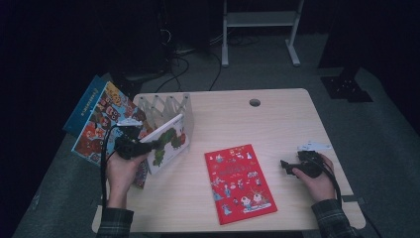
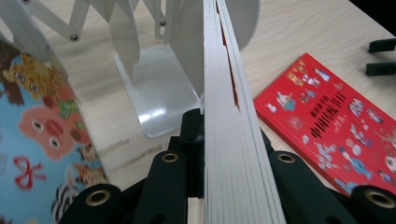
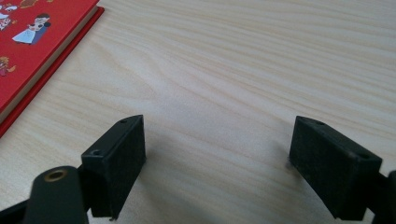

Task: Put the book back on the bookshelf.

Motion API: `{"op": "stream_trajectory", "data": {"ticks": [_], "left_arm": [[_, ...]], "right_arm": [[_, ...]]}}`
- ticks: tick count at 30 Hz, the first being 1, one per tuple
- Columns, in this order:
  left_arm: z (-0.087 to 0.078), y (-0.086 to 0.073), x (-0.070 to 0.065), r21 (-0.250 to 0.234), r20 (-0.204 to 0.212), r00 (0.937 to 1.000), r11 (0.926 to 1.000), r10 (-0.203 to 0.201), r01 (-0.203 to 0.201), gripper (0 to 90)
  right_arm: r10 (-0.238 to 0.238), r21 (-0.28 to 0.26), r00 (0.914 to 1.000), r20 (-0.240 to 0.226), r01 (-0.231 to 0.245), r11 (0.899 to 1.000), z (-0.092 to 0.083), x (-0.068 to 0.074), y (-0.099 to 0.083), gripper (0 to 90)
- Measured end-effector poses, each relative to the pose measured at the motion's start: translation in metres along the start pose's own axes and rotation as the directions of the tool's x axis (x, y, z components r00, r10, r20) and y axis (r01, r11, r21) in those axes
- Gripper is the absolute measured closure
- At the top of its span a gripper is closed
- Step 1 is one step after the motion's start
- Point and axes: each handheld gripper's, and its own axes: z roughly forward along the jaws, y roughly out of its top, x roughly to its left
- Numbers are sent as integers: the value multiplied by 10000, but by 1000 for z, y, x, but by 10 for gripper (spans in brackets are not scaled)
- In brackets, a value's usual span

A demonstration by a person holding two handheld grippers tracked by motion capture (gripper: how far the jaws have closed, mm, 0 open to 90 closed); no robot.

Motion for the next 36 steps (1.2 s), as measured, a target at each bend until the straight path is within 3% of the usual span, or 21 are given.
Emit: {"op": "stream_trajectory", "data": {"ticks": [9,16,26,36], "left_arm": [[31,14,3,-90,-194,9998,9999,42,-44,754],[52,17,3,-428,-608,9982,9991,1,-27,754],[70,16,7,-917,-1050,9943,9958,-165,69,753],[82,10,6,-768,-1285,9917,9970,-42,-57,749]], "right_arm": [[11,-2,10000,-12,-11,10000,0,0,0,176],[1,-5,10000,-35,-1,10000,0,0,0,176],[-72,-1,10000,-62,72,10000,0,0,0,176],[-117,8,9999,-86,117,9999,0,1,0,176]]}}
